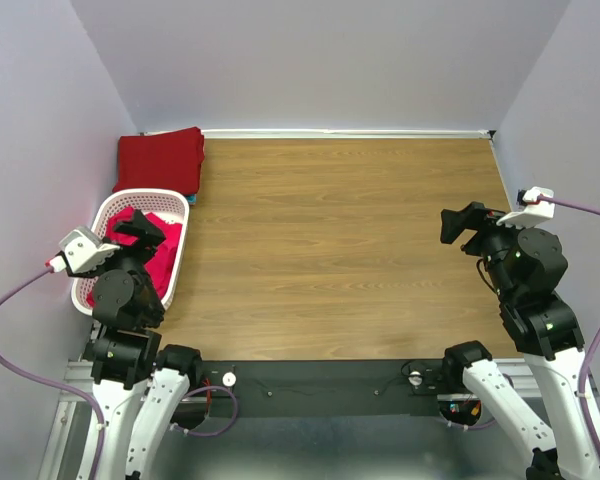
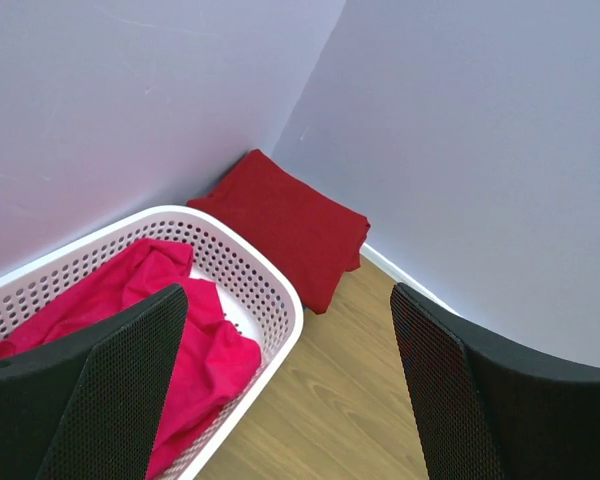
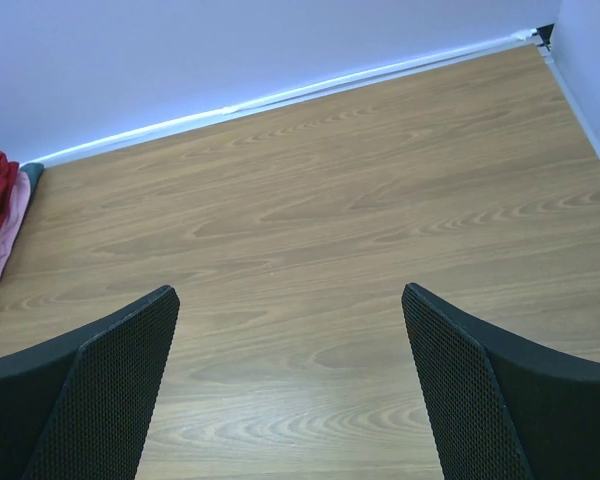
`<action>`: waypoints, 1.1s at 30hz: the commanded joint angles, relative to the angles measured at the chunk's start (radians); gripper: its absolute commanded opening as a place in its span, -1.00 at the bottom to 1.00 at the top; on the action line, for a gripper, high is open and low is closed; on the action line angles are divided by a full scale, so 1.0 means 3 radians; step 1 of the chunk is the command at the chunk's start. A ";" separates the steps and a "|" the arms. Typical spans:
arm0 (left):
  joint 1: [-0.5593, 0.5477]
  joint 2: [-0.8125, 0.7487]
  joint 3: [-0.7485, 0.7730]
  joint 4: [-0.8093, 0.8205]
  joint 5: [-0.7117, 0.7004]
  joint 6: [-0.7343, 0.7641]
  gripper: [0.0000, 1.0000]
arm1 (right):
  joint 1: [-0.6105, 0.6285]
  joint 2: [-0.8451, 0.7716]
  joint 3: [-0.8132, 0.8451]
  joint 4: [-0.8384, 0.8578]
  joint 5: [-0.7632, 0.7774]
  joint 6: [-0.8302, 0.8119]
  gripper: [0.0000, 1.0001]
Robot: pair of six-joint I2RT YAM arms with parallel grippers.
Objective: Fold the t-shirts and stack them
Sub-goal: Grab the tshirt from the pile
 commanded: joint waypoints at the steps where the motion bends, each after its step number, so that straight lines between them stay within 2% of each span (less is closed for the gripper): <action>1: -0.0001 0.0033 -0.0030 0.0032 -0.0057 -0.0020 0.81 | -0.0020 -0.0044 -0.0051 0.0061 -0.0004 -0.0063 1.00; 6: -0.0001 0.0273 -0.0015 -0.0111 0.0066 -0.0183 0.80 | -0.0020 -0.0019 -0.0091 0.0076 -0.0091 -0.0048 1.00; 8: -0.0001 0.0630 0.0041 -0.0187 0.0254 -0.0285 0.80 | -0.0020 -0.0014 -0.0163 0.0101 -0.0218 0.0003 1.00; 9: -0.0001 0.0632 0.0042 -0.0223 0.0270 -0.0316 0.80 | -0.0020 -0.0009 -0.0178 0.0101 -0.0244 0.0003 1.00; 14: 0.0019 0.1234 0.0169 -0.0377 0.0127 -0.0403 0.80 | -0.0020 0.0032 -0.0240 0.0107 -0.0387 -0.0068 1.00; 18: 0.0320 0.1925 0.0272 -0.0347 0.0443 -0.0352 0.83 | -0.0015 0.0022 -0.0270 0.0107 -0.0362 -0.0180 1.00; 22: 0.1050 0.2411 0.0282 -0.0157 0.0781 -0.0291 0.87 | 0.0010 -0.0034 -0.0296 0.0107 -0.0291 -0.0247 1.00; 26: 0.1480 0.2866 0.0323 -0.0029 0.1129 -0.0270 0.89 | 0.0026 -0.0060 -0.0327 0.0101 -0.0224 -0.0288 1.00; 33: 0.1671 0.3643 0.0272 0.0252 0.1599 -0.0398 0.89 | 0.0031 -0.0070 -0.0327 0.0101 -0.0229 -0.0329 1.00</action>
